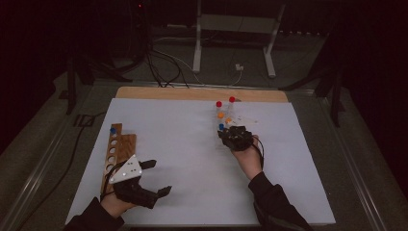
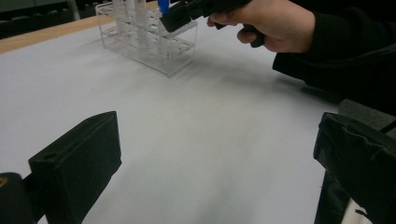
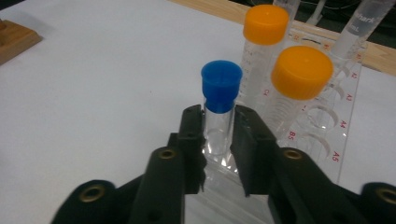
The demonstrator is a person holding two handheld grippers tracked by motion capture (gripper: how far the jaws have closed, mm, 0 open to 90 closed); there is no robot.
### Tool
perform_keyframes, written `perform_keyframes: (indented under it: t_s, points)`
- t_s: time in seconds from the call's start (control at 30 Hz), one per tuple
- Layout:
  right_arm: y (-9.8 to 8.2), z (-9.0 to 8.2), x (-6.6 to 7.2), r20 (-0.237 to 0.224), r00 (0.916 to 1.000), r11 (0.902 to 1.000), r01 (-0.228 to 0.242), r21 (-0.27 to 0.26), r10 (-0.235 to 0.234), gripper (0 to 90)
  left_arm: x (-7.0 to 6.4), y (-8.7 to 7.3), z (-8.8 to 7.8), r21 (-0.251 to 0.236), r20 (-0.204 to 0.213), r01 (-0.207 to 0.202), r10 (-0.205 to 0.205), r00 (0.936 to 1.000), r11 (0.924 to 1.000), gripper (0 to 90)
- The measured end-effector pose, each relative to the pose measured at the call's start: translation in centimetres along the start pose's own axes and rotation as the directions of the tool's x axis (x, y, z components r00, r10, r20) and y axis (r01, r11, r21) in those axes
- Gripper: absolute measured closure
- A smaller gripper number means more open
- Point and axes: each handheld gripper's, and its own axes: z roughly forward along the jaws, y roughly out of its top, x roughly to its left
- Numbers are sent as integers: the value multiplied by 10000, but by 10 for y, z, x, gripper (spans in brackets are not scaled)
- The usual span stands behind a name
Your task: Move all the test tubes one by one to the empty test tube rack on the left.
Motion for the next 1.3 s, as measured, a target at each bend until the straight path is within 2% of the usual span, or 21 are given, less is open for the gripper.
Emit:
perform_keyframes:
  t_s: [0.17,0.37,0.5,0.9,1.1,1.3]
  points:
    - [2,1,1,59,9999,9999,147,81,-148,765,1,0,0,-14,-45,11,-11,10000,10000,17]
    - [8,-6,1,85,9997,9996,234,-138,-233,766,2,1,0,13,5,42,-42,10000,10000,18]
    - [15,-14,3,55,9993,9987,366,-344,-364,766,2,1,0,16,21,24,-24,10000,10000,18]
    - [29,-43,13,371,9950,9897,964,-1062,-929,766,-2,6,1,19,139,-40,40,9999,10000,18]
    - [31,-53,22,16,9930,9856,1172,-1218,-1178,767,-4,9,2,-7,262,-94,94,9996,10000,18]
    - [22,-59,39,-703,9880,9849,1289,-1153,-1376,767,-5,15,4,-69,404,-162,164,9990,9998,20]
